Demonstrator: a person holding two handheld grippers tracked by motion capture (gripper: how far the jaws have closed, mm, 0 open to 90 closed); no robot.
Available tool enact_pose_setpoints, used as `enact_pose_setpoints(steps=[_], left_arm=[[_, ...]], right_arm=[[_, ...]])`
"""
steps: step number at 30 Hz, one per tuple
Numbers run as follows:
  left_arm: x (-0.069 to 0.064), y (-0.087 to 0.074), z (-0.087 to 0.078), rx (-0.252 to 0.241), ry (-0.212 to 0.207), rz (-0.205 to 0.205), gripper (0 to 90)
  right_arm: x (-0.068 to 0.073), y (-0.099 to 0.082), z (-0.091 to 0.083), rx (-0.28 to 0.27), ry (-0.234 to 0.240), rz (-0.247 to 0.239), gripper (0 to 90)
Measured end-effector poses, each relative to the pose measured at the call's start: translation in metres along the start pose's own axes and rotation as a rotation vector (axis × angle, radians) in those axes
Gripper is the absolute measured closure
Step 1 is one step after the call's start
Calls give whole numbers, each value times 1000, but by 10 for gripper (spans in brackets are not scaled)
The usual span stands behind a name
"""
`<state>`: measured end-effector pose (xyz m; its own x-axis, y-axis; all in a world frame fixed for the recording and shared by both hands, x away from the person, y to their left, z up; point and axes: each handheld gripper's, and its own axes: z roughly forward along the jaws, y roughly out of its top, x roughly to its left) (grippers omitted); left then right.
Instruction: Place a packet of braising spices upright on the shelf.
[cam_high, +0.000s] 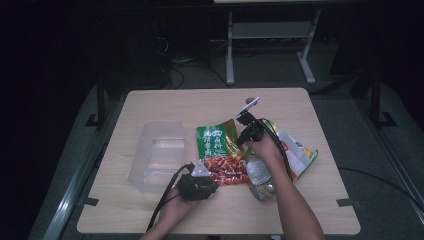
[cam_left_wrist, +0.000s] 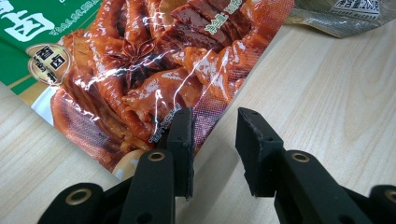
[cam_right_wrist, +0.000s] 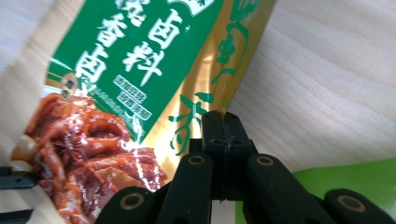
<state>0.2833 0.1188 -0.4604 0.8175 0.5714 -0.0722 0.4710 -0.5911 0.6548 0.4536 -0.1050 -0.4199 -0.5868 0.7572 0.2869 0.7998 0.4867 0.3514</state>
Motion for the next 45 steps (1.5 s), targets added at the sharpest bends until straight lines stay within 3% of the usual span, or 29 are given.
enact_pose_setpoints(steps=[4,10,15,21,28,31,32,34,39,45], left_arm=[[0,0,0,-7,-3,-7,667],[0,-1,-1,-5,-4,-9,664],[0,0,-7,-74,-12,-25,653],[1,2,-13,-146,-29,-47,561],[-3,4,-15,-171,-15,-44,415],[-5,6,-15,-194,-10,-57,350],[-5,6,-16,-200,-19,-60,336],[-3,8,-18,-224,-66,-103,326],[-3,11,-20,-234,-64,-111,271],[2,28,-14,-225,-93,-164,281]], right_arm=[[10,-3,-13,-30,-14,-66,896],[14,-10,-26,-66,-3,-93,897],[18,-22,-40,-110,3,-132,897],[24,-41,-60,-182,9,-166,898],[34,-67,-81,-256,3,-212,898],[40,-81,-89,-278,-12,-234,898],[41,-85,-91,-285,-17,-246,898],[43,-93,-95,-301,-34,-263,898],[51,-119,-102,-359,-50,-305,898],[60,-135,-104,-402,-82,-350,899]])
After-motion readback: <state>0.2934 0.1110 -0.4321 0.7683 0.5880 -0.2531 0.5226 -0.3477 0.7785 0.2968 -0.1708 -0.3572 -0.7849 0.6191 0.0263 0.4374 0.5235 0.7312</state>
